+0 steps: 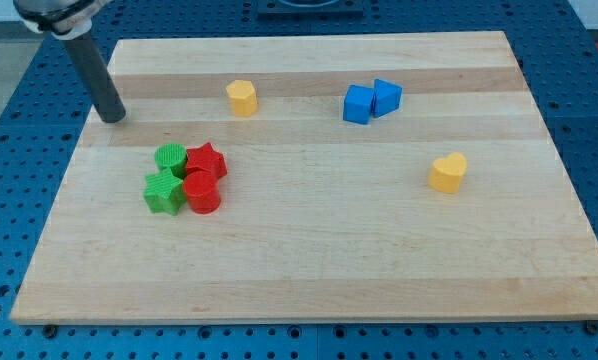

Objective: Slide yellow hexagon closer to blue cube

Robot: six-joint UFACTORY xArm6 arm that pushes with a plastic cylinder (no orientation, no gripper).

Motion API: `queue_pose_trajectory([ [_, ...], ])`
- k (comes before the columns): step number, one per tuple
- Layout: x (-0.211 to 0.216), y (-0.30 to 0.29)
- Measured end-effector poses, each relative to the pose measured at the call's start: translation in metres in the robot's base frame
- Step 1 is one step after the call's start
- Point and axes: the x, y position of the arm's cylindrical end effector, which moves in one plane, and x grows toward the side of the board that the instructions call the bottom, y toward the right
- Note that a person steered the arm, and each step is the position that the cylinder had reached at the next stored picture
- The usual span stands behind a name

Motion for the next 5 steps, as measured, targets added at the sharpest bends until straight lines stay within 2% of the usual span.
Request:
queue_pose_trajectory([
  [1, -0.019, -0.004],
  [2, -0.056, 0.002],
  [3, -0.060, 0.055],
  [4, -0.033, 0.117],
  [5, 0.012, 0.178],
])
